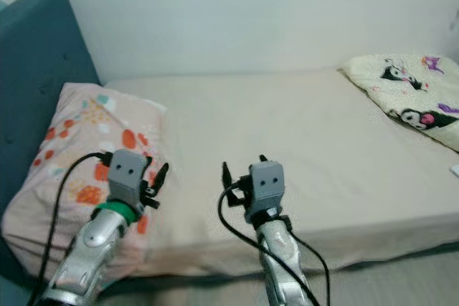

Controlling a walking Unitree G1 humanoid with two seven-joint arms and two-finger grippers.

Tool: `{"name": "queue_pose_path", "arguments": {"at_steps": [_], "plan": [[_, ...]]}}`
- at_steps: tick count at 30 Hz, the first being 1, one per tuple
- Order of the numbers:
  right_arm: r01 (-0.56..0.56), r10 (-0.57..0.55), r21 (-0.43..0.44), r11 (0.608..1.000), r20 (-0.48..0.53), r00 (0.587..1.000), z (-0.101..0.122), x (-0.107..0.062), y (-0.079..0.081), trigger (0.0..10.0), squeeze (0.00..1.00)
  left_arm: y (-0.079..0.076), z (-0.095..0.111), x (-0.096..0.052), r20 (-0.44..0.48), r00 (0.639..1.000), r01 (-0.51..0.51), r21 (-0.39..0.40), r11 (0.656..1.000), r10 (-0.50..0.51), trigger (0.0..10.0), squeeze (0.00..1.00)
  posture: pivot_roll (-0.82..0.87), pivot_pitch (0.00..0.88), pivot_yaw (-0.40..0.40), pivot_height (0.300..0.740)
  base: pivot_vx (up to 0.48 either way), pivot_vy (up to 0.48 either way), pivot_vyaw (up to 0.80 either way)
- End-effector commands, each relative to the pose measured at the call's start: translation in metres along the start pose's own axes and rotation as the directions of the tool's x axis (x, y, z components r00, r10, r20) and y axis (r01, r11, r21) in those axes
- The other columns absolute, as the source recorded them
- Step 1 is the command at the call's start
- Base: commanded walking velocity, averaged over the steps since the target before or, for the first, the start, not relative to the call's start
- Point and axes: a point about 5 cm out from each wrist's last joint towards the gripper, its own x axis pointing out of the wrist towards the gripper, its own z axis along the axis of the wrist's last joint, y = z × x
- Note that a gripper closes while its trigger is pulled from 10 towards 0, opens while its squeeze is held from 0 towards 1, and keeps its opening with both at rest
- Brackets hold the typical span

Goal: Clean up the room

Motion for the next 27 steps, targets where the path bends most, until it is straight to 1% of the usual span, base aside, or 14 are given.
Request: {"name": "queue_pose_path", "arguments": {"at_steps": [1, 12, 15, 21, 27], "plan": [[-0.014, 0.014, 0.01, 1.0, -0.012, 1.0, -0.0033, -0.0018, 0.0064, 10.0, 0.0, 0.0061, -0.0084, -0.0044, -0.035, 0.999, -0.015, 0.008, 1.0, 0.015, 10.0, 0.0, -0.13, 0.036, 0.055, 0.74, 0.0, -0.472, 0.0], [-0.014, 0.014, 0.017, 1.0, -0.014, 1.0, -0.004, -0.0016, 0.007, 10.0, 0.0, 0.0065, -0.0081, -0.004, -0.037, 0.999, -0.016, 0.006, 1.0, 0.016, 10.0, 0.0, -0.13, 0.035, 0.056, 0.74, 0.0, -0.428, 0.0], [-0.011, 0.012, 0.034, 0.999, -0.031, 0.999, -0.006, -0.0016, 0.0071, 10.0, 0.0, 0.0061, -0.0085, -0.0037, -0.046, 0.999, -0.02, 0.0, 1.0, 0.02, 10.0, 0.0, -0.13, 0.035, 0.056, 0.74, 0.0, 0.0, 0.0], [-0.003, 0.005, 0.053, 0.999, -0.039, 0.999, -0.0069, -0.0011, 0.0065, 10.0, 0.0, 0.0053, -0.01, -0.0033, -0.061, 0.998, -0.021, -0.021, 1.0, 0.019, 10.0, 0.0, -0.13, 0.037, 0.056, 0.74, 0.0, 0.0, -0.8], [-0.003, 0.006, 0.056, 0.998, -0.043, 0.999, -0.0074, -0.001, 0.0068, 10.0, 0.0, 0.0046, -0.0101, -0.0031, -0.066, 0.998, -0.018, -0.015, 1.0, 0.017, 10.0, 0.0, -0.13, 0.036, 0.056, 0.74, 0.0, 0.0, -0.8]]}}
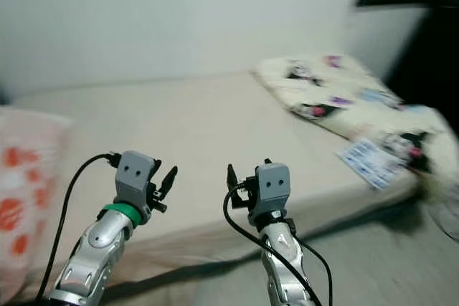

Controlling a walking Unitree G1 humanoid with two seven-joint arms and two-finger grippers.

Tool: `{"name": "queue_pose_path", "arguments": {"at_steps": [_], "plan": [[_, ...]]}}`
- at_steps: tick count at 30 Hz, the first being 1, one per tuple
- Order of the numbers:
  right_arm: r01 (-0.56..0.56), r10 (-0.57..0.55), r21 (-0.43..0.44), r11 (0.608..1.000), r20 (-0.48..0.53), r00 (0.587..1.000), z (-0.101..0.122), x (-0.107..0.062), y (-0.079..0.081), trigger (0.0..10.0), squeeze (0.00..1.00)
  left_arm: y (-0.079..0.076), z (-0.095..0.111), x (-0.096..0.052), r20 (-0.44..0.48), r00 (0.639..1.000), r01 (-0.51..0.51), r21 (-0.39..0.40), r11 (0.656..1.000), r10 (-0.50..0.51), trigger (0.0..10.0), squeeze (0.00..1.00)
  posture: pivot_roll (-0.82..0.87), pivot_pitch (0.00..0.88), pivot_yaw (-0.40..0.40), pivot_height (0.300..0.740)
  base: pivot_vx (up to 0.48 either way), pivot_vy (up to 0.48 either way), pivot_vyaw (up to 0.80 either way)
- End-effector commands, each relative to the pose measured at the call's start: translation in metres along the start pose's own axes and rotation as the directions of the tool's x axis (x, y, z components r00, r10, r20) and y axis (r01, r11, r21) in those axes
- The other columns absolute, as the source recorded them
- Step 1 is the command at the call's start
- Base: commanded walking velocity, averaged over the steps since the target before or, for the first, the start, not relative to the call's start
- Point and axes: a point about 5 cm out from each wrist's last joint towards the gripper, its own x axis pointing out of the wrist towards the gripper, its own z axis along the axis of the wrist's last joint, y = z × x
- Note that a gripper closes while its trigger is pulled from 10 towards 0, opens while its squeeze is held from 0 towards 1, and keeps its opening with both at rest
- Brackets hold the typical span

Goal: Clean up the room

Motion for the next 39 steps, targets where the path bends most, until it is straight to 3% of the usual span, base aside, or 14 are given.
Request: {"name": "queue_pose_path", "arguments": {"at_steps": [1, 39], "plan": [[0.001, -0.001, 0.019, 1.0, -0.024, 1.0, -0.0046, -0.0022, 0.0019, 10.0, 0.0, -0.0008, -0.0045, -0.0016, -0.022, 1.0, 0.005, -0.001, 1.0, -0.005, 10.0, 0.0, -0.13, 0.036, 0.056, 0.74, 0.0, 0.0, -0.8], [-0.007, 0.008, 0.019, 1.0, -0.03, 1.0, -0.0055, -0.0021, 0.0026, 10.0, 0.0, -0.0026, -0.0044, -0.0006, -0.026, 1.0, 0.011, 0.005, 1.0, -0.011, 10.0, 0.0, -0.13, 0.035, 0.056, 0.74, 0.0, 0.0, -0.8]]}}
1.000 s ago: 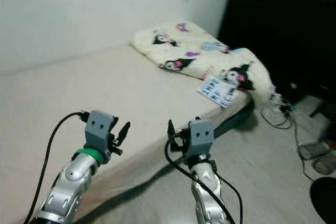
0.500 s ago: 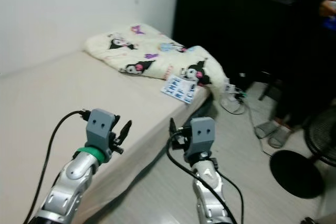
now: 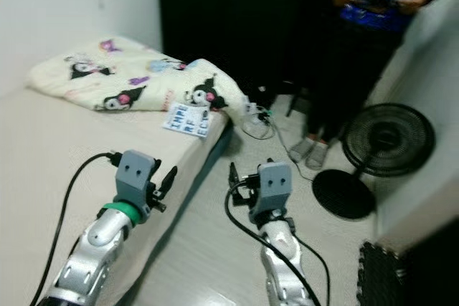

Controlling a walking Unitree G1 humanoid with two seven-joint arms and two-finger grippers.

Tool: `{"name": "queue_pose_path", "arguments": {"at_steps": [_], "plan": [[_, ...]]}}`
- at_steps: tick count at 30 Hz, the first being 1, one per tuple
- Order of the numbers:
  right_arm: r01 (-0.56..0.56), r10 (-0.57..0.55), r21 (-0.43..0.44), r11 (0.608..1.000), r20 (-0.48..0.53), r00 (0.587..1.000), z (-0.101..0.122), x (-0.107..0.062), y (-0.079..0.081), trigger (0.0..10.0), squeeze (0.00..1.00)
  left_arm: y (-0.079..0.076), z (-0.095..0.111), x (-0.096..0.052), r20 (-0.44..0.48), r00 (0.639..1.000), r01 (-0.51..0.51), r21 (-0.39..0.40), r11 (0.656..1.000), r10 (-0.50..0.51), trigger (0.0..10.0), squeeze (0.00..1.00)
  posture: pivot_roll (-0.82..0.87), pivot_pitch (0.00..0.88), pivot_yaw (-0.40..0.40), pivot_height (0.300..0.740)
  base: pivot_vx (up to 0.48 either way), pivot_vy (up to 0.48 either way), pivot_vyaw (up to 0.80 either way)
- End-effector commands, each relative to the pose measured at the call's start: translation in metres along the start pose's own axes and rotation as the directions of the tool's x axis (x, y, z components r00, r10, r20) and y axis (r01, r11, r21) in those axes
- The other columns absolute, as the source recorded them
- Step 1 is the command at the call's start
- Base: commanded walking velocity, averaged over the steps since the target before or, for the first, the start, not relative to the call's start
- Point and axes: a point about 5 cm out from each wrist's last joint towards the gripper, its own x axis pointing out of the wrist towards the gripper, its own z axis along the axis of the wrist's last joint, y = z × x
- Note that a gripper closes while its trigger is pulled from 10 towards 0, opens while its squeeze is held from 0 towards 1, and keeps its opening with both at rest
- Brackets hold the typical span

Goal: Clean up the room

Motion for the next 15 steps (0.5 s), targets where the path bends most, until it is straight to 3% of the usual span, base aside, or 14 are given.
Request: {"name": "queue_pose_path", "arguments": {"at_steps": [1, 15], "plan": [[0.02, -0.019, 0.002, 1.0, -0.026, 0.999, -0.0052, -0.0043, -0.0062, 10.0, 0.0, -0.0043, -0.0043, -0.0009, -0.023, 1.0, 0.013, 0.001, 1.0, -0.013, 10.0, 0.0, -0.13, 0.036, 0.056, 0.74, 0.0, 0.0, -0.8], [0.021, -0.021, 0.003, 1.0, -0.031, 0.999, -0.0063, -0.005, -0.006, 10.0, 0.0, -0.0044, -0.0082, -0.0023, -0.034, 0.999, 0.015, 0.009, 1.0, -0.015, 10.0, 0.0, -0.13, 0.037, 0.059, 0.74, 0.0, 0.0, -0.8]]}}
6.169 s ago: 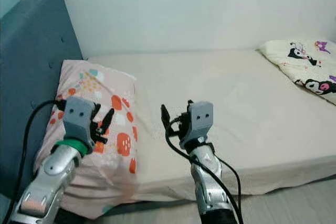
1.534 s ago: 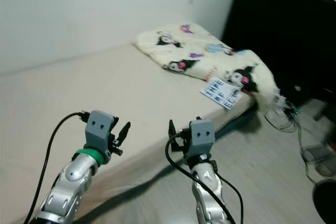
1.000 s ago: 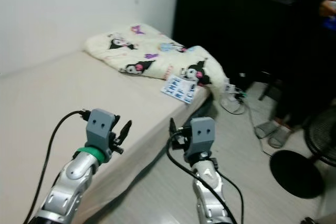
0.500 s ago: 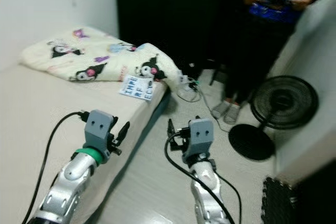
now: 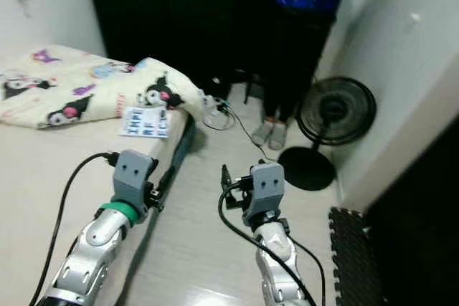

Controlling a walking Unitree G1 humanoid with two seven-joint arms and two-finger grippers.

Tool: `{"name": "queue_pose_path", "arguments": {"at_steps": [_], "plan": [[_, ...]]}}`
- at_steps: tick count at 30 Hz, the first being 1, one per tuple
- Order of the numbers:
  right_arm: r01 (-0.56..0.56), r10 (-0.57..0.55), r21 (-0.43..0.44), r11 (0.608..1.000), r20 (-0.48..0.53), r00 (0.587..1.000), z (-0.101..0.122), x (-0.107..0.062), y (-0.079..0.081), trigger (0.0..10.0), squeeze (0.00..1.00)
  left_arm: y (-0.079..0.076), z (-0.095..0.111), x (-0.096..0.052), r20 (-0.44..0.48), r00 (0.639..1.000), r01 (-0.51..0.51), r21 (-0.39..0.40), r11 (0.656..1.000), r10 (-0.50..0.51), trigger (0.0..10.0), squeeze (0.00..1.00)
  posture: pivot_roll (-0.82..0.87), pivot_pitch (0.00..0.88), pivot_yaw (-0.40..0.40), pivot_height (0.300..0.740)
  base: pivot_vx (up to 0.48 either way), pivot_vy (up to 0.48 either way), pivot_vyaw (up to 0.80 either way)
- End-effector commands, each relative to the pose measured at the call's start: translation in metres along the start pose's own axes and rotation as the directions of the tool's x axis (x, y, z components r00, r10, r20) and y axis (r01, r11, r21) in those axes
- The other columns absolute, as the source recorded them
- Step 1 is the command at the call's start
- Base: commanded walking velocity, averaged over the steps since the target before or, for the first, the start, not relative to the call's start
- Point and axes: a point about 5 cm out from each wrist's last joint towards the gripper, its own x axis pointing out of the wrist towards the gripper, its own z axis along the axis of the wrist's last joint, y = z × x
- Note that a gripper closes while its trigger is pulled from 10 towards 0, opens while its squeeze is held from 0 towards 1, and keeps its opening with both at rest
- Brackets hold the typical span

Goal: Clean up the room

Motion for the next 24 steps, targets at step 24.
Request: {"name": "queue_pose_path", "arguments": {"at_steps": [24], "plan": [[-0.125, 0.125, 0.009, 0.992, -0.037, 0.991, -0.008, 0.016, 0.023, 10.0, 0.0, 0.029, -0.024, -0.024, -0.079, 0.986, -0.139, 0.08, 0.987, 0.145, 10.0, 0.0, -0.03, 0.037, 0.002, 0.74, 0.0, 0.0, -0.8]]}}
